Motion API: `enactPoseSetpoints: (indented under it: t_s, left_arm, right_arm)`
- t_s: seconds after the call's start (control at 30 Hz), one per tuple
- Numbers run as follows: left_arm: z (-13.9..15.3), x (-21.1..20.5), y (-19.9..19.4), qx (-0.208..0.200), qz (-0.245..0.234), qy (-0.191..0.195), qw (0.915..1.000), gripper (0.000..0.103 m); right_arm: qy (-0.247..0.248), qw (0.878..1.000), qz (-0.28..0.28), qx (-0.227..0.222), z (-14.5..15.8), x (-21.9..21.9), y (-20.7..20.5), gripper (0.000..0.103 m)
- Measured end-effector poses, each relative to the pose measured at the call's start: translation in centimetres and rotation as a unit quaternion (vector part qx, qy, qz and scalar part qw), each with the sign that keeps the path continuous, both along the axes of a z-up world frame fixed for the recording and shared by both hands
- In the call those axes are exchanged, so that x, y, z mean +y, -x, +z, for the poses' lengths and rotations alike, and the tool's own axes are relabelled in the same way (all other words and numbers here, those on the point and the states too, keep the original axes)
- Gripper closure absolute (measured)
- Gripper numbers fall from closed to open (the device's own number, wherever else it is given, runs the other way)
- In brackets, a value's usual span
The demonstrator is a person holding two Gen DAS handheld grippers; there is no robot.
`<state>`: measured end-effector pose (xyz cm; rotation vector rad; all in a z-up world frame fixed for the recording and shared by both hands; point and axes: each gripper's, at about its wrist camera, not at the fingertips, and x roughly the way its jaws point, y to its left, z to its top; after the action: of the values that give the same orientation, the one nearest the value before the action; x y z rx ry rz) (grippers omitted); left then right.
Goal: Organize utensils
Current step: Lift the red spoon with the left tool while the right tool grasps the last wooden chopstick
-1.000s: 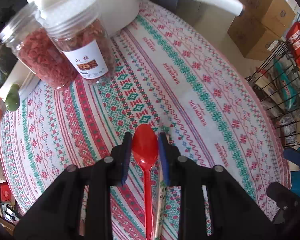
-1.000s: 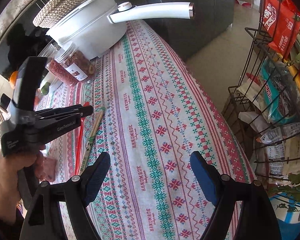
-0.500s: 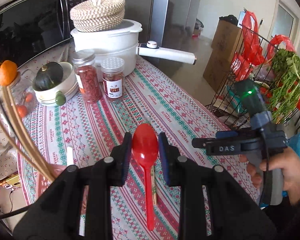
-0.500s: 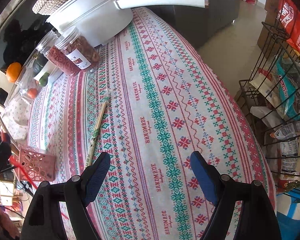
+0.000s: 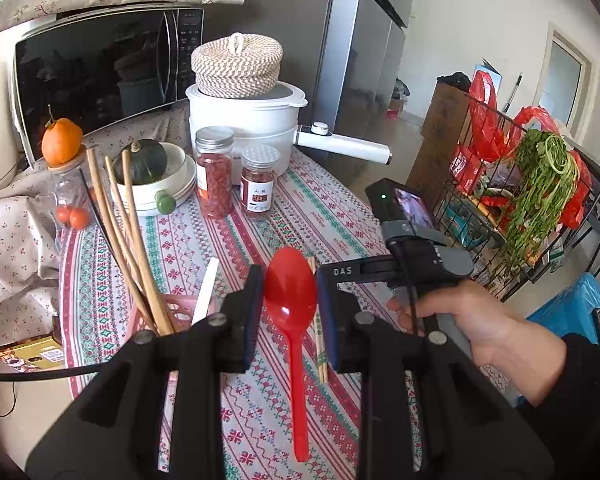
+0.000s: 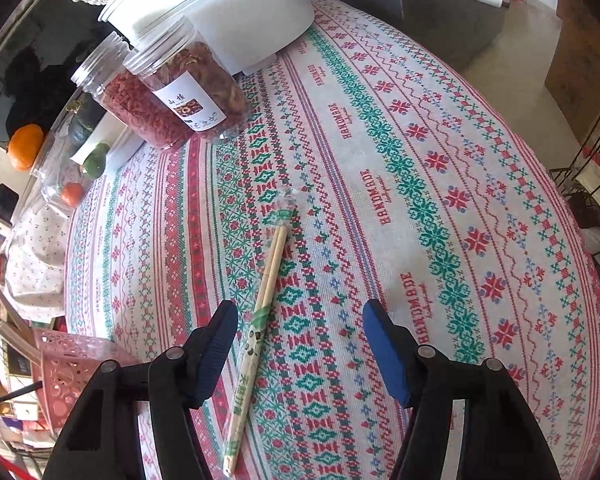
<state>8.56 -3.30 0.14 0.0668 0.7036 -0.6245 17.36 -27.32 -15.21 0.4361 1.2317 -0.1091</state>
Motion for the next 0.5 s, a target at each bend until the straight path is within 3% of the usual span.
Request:
enactPoseSetpoints:
  t_s: [0.17,0.23,0.3,0.4,0.5]
  left_arm:
    - [-0.2,0.4,0.3,0.005,-0.003,0.000,1.0000,0.074]
    - [-0.1,0.5,0.3,0.003,-0.002,0.000,1.0000,0.074]
    - [-0.1,0.7,0.5,-0.001,0.000,-0.001,1.0000,0.074]
    - [0.1,1.1,0.8,-0.008,0.003,0.001,1.0000,0.074]
    - [0.6,1.7,1.1,-0.018,0.008,0.007,0.9998,0.074]
  right_arm:
    - [0.078,0.997,0.016,0.011,-0.7,2.7,-1.4,0.040]
    - [0.119,0.992,0.029,0.018,-0.9,3.8,-1.7,0.048]
    - [0.144,0.988,0.051,0.015,-0.9,5.0,-1.7,0.070]
    - [0.119,0.990,0.069,0.015,-0.9,5.2,-1.5,0.094]
    - [0.072,0.995,0.071,0.002,-0.7,4.7,-0.8,0.098]
